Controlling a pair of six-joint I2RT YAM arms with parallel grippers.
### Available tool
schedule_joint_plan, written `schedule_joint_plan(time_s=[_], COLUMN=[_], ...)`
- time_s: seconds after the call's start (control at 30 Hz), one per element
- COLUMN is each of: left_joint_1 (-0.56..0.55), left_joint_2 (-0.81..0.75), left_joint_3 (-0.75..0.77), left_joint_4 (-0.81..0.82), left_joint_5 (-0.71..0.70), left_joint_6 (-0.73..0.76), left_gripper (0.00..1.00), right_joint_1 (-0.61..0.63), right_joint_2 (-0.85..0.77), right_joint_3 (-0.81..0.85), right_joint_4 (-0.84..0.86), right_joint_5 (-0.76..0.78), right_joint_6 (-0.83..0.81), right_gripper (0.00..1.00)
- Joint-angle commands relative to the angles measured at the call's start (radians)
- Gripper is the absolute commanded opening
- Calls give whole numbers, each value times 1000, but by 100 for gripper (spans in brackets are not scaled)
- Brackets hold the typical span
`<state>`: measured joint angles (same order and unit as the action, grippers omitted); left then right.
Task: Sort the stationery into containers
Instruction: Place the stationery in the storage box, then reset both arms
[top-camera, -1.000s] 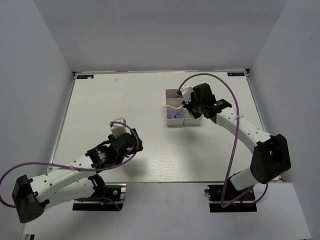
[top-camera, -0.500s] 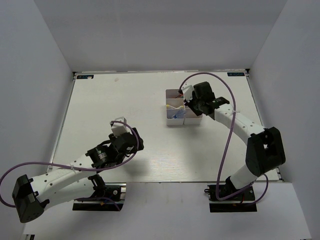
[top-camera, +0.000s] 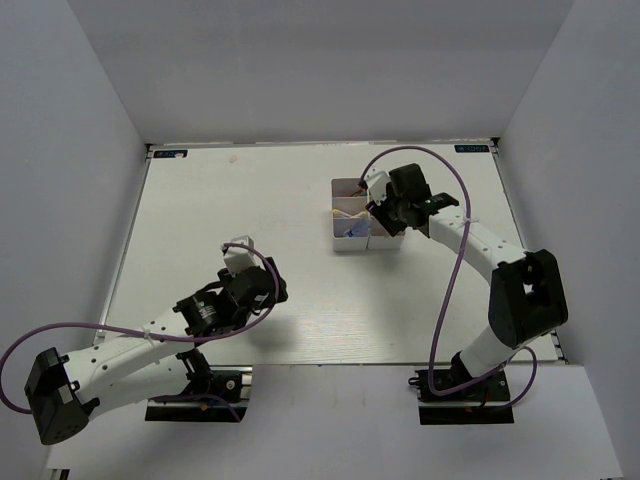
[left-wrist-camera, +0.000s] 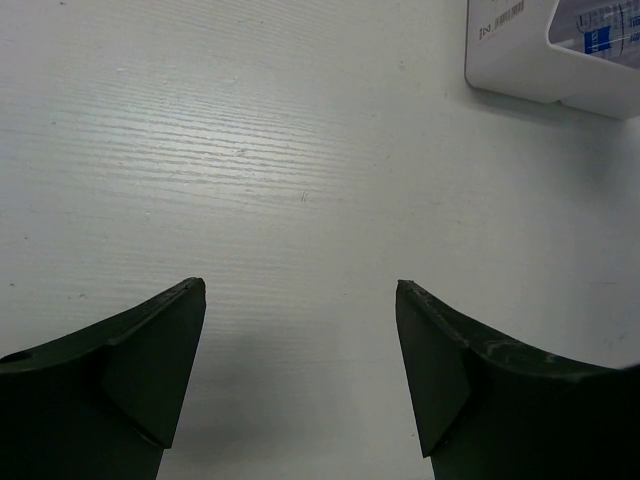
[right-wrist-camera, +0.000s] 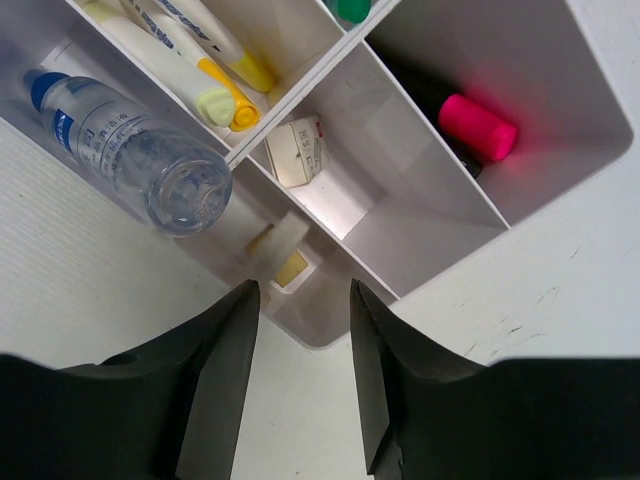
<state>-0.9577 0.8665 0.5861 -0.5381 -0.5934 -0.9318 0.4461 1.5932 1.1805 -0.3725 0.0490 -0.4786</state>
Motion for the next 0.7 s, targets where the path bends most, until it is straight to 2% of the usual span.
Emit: schedule_joint_plan(time_s=[0.0, 0.17, 0.4, 0.57, 0.6, 0.63, 0.67], left_joint_1=[-3, -3, -3, -3, -3, -3, -3], left_joint_2=[-12, -12, -12, -21, -30, -31, -41], left_joint_3=[-5, -5, -5, -5, -5, -5, -5], left_joint_4=[13, 24, 43, 82, 92, 102, 116], left_joint_5=[-5, -5, 4, 39, 53, 64, 75], left_joint_6=[4, 13, 33, 68, 92, 108, 129], left_gripper=[86, 86, 86, 89, 91, 93, 94], right_joint_1=[-7, -15, -27, -43, -46, -46, -47], right_joint_2=[-10, -64, -179, -309, -353, -398, -418], right_joint_3=[31, 45, 39, -59, -83, -102, -161], right_joint_4=[-15, -37, -71, -34, -20, -11, 36], right_joint_5=[-23, -38, -153, -257, -265, -267, -265], right_joint_6=[6, 18, 66, 135, 143, 155, 187], right_gripper=[48, 49, 49, 48, 49, 60, 64])
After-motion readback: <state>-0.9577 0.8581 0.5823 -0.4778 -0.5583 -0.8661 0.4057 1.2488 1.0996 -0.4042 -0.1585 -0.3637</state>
